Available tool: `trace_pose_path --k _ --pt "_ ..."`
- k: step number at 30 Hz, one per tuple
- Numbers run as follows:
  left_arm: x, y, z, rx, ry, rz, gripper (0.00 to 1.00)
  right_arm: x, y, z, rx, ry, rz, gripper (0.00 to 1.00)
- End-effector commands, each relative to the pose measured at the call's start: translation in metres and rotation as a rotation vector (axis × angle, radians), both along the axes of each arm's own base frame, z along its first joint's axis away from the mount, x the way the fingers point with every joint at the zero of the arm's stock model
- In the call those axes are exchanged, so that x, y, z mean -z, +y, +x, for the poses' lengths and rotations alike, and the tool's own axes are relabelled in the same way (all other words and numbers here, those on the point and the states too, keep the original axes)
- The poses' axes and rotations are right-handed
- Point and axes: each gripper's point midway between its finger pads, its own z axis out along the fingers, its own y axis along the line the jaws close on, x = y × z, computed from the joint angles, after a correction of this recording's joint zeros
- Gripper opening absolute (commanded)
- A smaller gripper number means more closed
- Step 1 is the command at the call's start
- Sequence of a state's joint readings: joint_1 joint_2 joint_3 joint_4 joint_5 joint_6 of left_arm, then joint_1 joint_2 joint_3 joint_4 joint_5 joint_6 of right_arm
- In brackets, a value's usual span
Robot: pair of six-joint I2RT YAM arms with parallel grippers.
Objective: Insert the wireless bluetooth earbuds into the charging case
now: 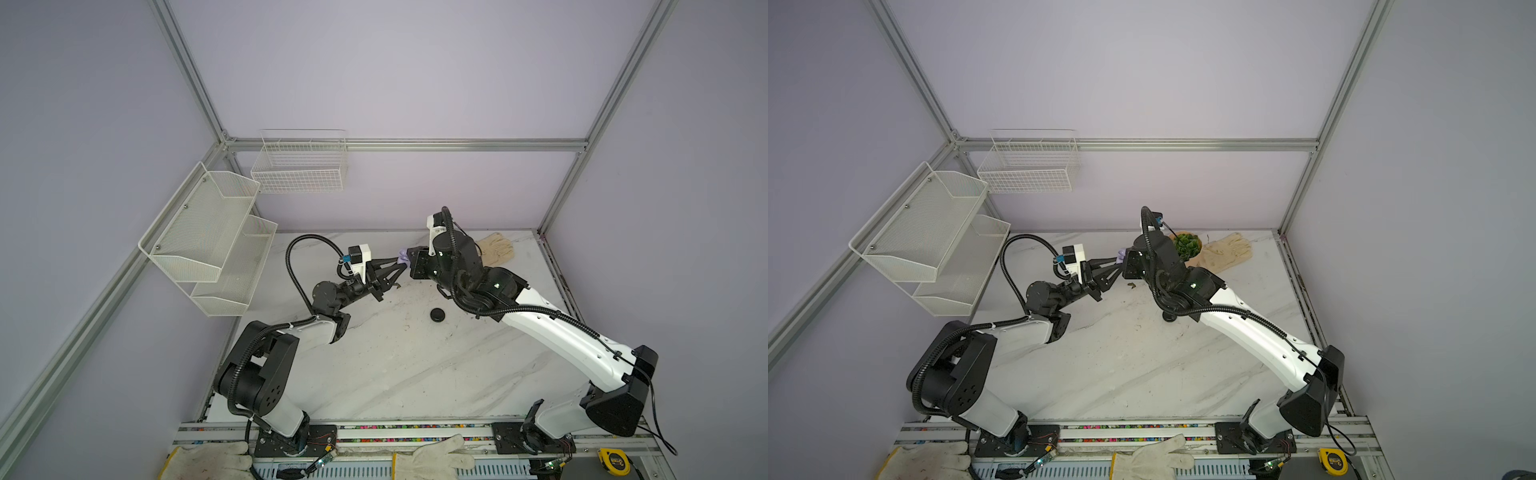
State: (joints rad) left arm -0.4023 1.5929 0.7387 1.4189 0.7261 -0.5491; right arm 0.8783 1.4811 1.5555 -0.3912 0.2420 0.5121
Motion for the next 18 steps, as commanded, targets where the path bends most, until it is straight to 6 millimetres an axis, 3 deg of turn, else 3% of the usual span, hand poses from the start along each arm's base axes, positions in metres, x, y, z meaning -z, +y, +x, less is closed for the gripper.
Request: trace_pose_path --k 1,12,18 --pt "-0.055 0.008 -0.022 -0.008 -0.187 -0.078 0.0 0.013 0.008 -0.004 -0.027 0.037 -0.027 0.18" --pt "-0.057 0.009 -0.023 -0.011 -0.19 -0.081 0.0 0.002 0.006 0.0 -0.021 0.009 -0.057 0.31" --pt "-0.056 0.009 -0.023 -0.012 -0.188 -0.081 0.0 -0.011 0.004 -0.001 -0.024 -0.013 -0.059 0.45"
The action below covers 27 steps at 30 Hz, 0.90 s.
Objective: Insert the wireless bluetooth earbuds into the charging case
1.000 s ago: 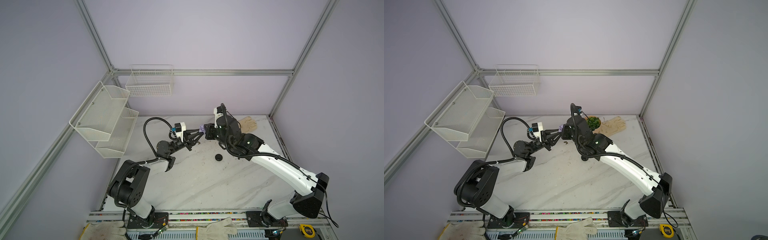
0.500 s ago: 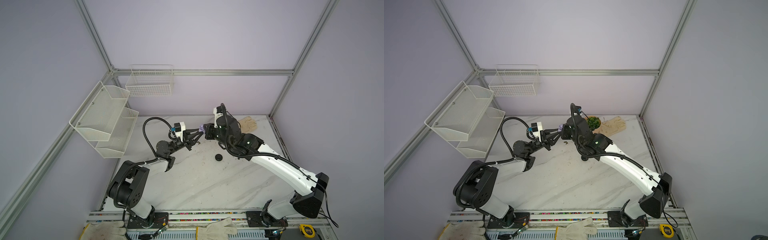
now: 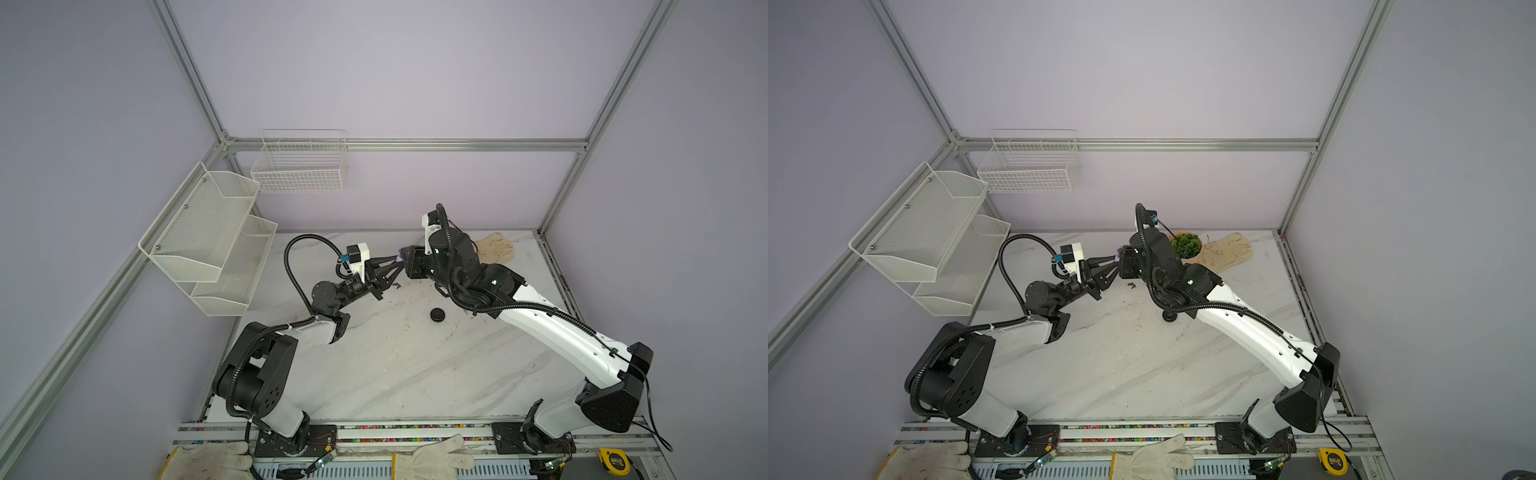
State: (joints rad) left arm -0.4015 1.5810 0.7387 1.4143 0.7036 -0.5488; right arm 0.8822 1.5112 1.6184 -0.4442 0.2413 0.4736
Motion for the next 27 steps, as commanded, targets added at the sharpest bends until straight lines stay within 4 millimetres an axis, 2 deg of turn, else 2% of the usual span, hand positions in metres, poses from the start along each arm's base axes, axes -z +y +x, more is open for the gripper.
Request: trace_pose_path --k 1,10,13,18,20,25,27 --pt "-0.051 0.006 -0.024 0.007 -0.186 -0.066 0.0 -0.01 -0.001 -0.002 0.0 -0.012 -0.021 0.47" --pt "-0.049 0.007 -0.025 0.006 -0.181 -0.064 0.0 -0.033 -0.014 -0.005 0.01 -0.053 -0.059 0.55" --pt "-0.047 0.007 -0.026 0.012 -0.176 -0.059 0.0 -0.046 -0.018 -0.013 -0.073 -0.096 -0.133 0.55" --pt "-0.042 0.004 -0.033 0.051 -0.175 -0.036 0.0 -0.068 -0.019 -0.052 -0.365 -0.187 -0.14 0.4" --pt "-0.04 0.004 -0.035 0.054 -0.172 -0.031 0.0 -0.066 -0.018 -0.061 -0.437 -0.186 -0.133 0.37" --pt "-0.036 0.003 -0.038 0.067 -0.162 -0.024 0.0 -0.046 -0.019 -0.055 -0.495 -0.169 -0.144 0.25" --pt "-0.035 0.002 -0.038 0.073 -0.159 -0.022 0.0 -0.044 -0.021 -0.05 -0.498 -0.168 -0.128 0.2"
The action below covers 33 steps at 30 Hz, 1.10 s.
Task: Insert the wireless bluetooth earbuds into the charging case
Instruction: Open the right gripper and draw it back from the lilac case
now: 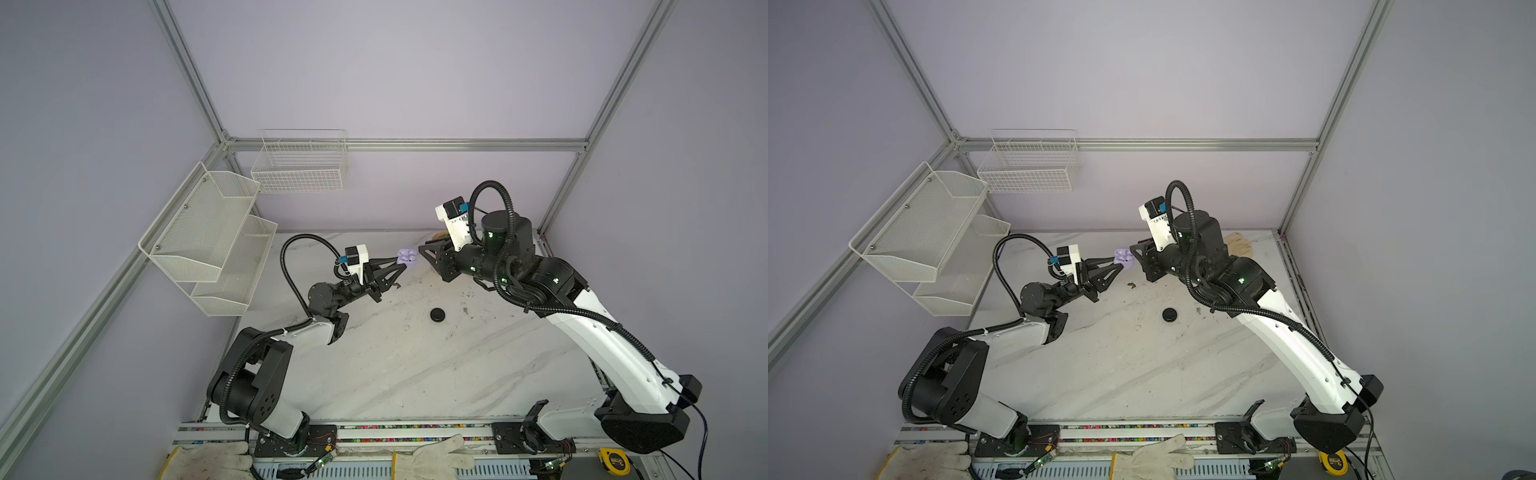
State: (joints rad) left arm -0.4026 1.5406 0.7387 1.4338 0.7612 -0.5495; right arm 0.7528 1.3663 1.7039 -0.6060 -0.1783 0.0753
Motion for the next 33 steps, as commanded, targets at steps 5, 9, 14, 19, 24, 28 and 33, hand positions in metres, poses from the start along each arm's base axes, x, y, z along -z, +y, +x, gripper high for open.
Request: trace_pose_path --k 5,9,14,19,24,28,33 --pt "-0.019 0.002 -0.018 0.032 -0.086 -0.027 0.0 0.015 0.012 0.004 -0.103 0.012 0.014 0.18" --pt "-0.017 0.001 -0.018 0.034 -0.079 -0.024 0.0 0.015 0.013 0.005 -0.103 0.01 0.03 0.17" --pt "-0.016 0.001 -0.017 0.035 -0.075 -0.024 0.0 0.017 0.017 0.007 -0.113 0.016 0.042 0.17" --pt "-0.017 0.001 -0.017 0.036 -0.074 -0.025 0.0 0.026 0.018 0.011 -0.105 0.031 0.031 0.16" --pt "-0.017 0.002 -0.018 0.036 -0.073 -0.027 0.0 0.036 0.018 0.012 -0.098 0.047 0.028 0.15" --pt "-0.017 0.002 -0.018 0.035 -0.072 -0.028 0.0 0.039 0.019 0.012 -0.102 0.058 0.033 0.15" --pt "-0.017 0.002 -0.017 0.032 -0.068 -0.03 0.0 0.027 0.018 0.009 -0.104 0.052 0.053 0.14"
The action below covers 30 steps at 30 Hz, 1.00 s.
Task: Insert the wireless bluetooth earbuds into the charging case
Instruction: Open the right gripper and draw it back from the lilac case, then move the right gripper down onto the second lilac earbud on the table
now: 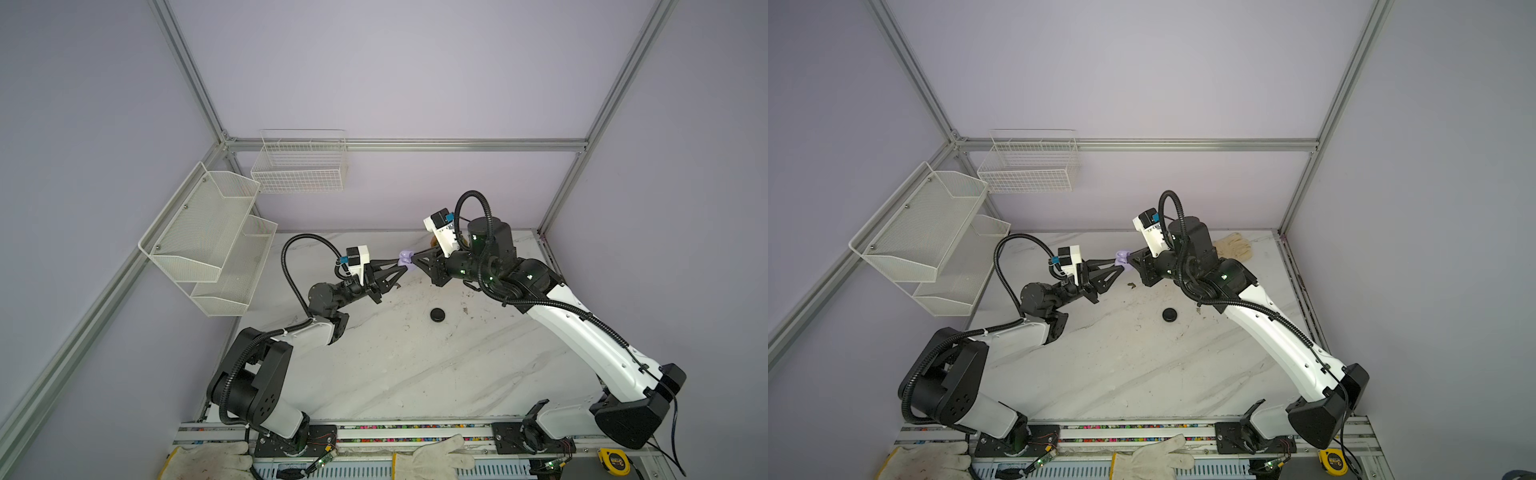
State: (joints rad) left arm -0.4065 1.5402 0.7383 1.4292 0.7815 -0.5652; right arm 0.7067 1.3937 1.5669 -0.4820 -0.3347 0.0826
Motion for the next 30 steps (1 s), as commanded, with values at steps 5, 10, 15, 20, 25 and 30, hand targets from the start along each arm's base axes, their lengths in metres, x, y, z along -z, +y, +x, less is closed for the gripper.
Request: trace_pose_path --k 5,10,15,20,25,30 --pt "-0.018 0.012 -0.012 -0.04 -0.076 -0.054 0.0 -0.044 -0.025 0.001 0.09 -0.095 0.052 0.19" --pt "-0.013 0.039 -0.009 -0.146 -0.038 -0.086 0.0 -0.02 -0.054 0.043 0.25 -0.065 0.031 0.21" --pt "-0.017 0.068 -0.018 -0.199 -0.015 -0.115 0.0 0.039 -0.055 0.096 0.36 0.047 0.028 0.28" --pt "-0.015 0.08 -0.013 -0.236 0.031 -0.073 0.0 0.113 -0.025 0.142 0.382 0.181 0.015 0.32" --pt "-0.012 0.091 -0.002 -0.271 0.061 -0.047 0.0 0.18 0.027 0.164 0.349 0.256 -0.044 0.35" --pt "-0.008 0.094 0.006 -0.288 0.078 -0.028 0.0 0.236 0.079 0.169 0.304 0.292 -0.118 0.38"
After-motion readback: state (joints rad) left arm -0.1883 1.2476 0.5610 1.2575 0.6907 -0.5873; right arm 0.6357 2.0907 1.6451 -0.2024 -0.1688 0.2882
